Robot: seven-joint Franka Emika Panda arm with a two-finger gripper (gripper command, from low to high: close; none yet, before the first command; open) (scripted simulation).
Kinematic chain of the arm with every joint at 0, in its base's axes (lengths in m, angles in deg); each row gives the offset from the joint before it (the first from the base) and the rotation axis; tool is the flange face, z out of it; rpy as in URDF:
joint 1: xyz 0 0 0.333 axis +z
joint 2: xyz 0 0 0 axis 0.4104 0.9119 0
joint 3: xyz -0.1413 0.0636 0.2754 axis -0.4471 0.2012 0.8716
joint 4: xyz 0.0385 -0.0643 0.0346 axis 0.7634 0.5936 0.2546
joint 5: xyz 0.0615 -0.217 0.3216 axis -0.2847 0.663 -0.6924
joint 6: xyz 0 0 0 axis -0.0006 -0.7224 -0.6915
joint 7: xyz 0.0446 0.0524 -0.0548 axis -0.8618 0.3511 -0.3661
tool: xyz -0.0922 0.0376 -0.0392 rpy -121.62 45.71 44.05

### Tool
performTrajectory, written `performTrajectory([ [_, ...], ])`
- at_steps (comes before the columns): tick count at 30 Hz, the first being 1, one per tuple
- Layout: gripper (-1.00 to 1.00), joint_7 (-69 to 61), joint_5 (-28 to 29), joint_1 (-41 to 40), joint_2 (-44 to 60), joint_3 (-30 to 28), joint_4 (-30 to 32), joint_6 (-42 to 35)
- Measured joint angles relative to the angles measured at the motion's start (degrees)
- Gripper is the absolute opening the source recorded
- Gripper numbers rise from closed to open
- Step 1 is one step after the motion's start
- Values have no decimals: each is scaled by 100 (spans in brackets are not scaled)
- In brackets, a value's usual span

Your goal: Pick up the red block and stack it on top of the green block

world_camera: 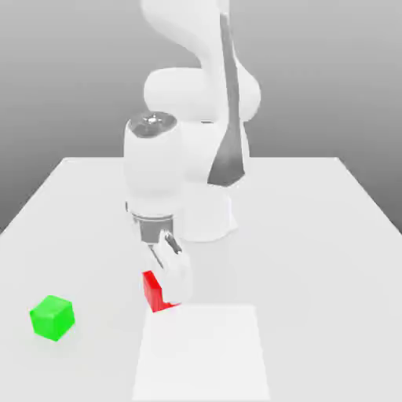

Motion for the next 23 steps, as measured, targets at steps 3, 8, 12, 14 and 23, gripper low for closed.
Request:
performTrajectory([
  [3,-100,-296,54,-308,40,-219,-279,-242],
  [8,-100,-882,79,-870,203,-536,-800,-601],
  [12,-100,-1379,67,-1248,339,-823,-1220,-884],
  [14,-100,-1607,41,-1427,455,-954,-1403,-952],
  [23,100,-1873,-211,-1514,1491,-819,-1523,-41],
])
